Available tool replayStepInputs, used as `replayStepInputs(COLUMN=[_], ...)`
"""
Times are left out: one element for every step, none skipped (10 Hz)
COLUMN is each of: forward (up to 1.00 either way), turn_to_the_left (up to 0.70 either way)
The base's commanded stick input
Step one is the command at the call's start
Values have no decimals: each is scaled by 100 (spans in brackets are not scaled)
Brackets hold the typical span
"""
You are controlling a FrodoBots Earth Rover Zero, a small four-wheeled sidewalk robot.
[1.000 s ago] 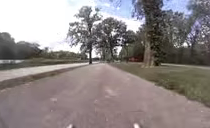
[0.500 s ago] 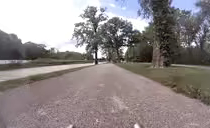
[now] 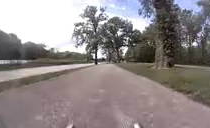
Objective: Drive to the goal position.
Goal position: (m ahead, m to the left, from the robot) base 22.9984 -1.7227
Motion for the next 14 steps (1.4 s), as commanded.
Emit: replayStepInputs(forward=[100, 100, 100, 100, 100, 100, 100, 100, 100, 100, 100, 100, 100, 100], turn_to_the_left=[0, 0, 0, 0, 0, 0, 0, 0, 0, 0, 0, 0, 0, 0])
